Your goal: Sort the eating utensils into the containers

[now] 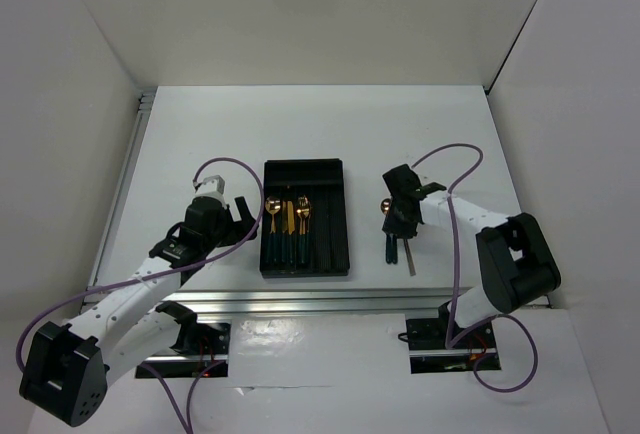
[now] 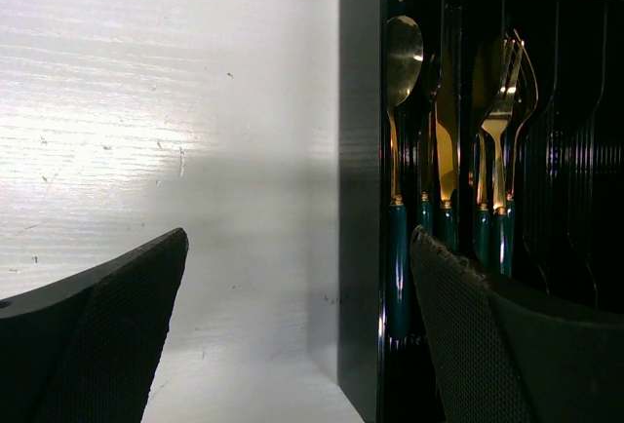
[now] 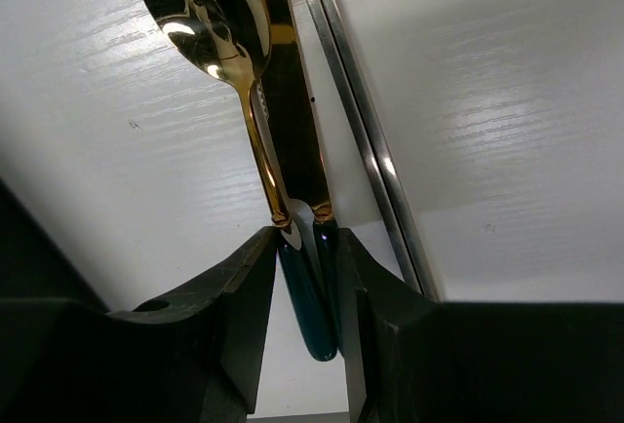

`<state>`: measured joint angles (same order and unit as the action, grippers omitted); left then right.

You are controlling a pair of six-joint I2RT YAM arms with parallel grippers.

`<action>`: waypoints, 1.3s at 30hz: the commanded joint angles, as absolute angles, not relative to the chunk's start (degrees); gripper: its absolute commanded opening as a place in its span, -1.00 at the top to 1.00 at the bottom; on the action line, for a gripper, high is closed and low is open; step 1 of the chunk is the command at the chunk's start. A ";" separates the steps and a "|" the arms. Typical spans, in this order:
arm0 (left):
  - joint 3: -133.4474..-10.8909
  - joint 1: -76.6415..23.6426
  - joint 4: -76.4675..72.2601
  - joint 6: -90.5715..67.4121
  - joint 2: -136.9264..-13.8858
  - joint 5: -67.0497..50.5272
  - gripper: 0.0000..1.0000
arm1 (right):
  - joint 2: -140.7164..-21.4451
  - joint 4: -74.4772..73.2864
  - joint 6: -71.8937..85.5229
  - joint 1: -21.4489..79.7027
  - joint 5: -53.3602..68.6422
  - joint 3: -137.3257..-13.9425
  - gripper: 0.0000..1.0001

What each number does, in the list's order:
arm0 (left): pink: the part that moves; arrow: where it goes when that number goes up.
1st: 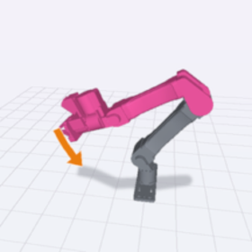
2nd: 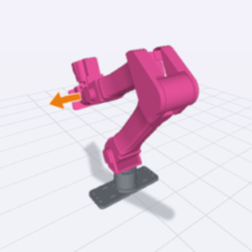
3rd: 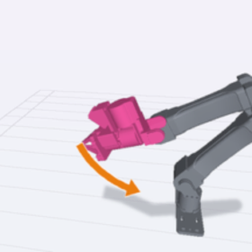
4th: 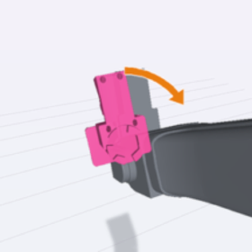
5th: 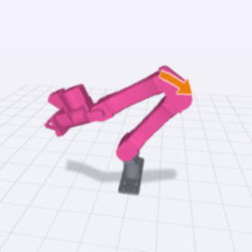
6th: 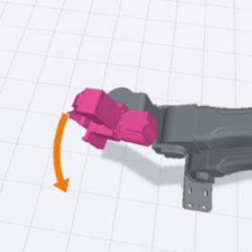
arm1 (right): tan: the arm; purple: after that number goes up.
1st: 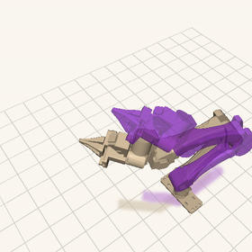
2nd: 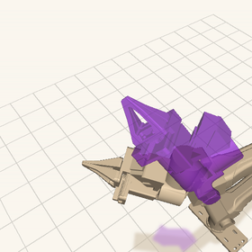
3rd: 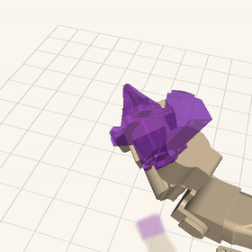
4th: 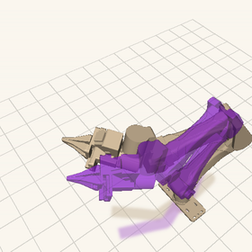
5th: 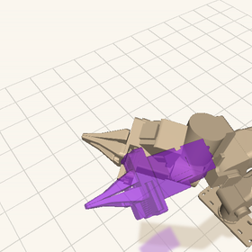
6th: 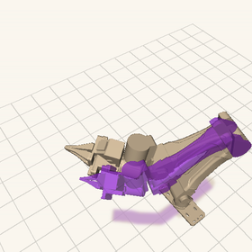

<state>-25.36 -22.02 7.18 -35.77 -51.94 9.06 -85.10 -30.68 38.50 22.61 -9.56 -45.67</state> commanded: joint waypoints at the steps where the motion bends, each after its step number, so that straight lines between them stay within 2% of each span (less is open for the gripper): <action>1: -24.96 -21.71 4.66 -34.54 -51.59 8.70 -1.00 | -85.87 -29.88 37.71 22.41 -9.66 -46.31 0.24; 11: -24.96 -21.71 4.66 -34.54 -51.59 8.70 -1.00 | -77.88 -34.63 38.23 23.72 -10.37 -49.83 0.24; 13: -24.96 -21.71 4.66 -34.54 -51.59 8.70 -1.00 | -76.56 -34.63 38.23 24.43 -10.37 -49.83 0.16; 25: -24.96 -21.71 4.66 -34.54 -51.59 8.70 -1.00 | -84.98 -36.47 40.96 29.44 -14.24 -50.98 0.13; 39: -24.96 -21.71 4.66 -34.54 -51.59 8.70 -1.00 | -85.16 -33.93 40.43 29.44 -14.94 -48.60 0.07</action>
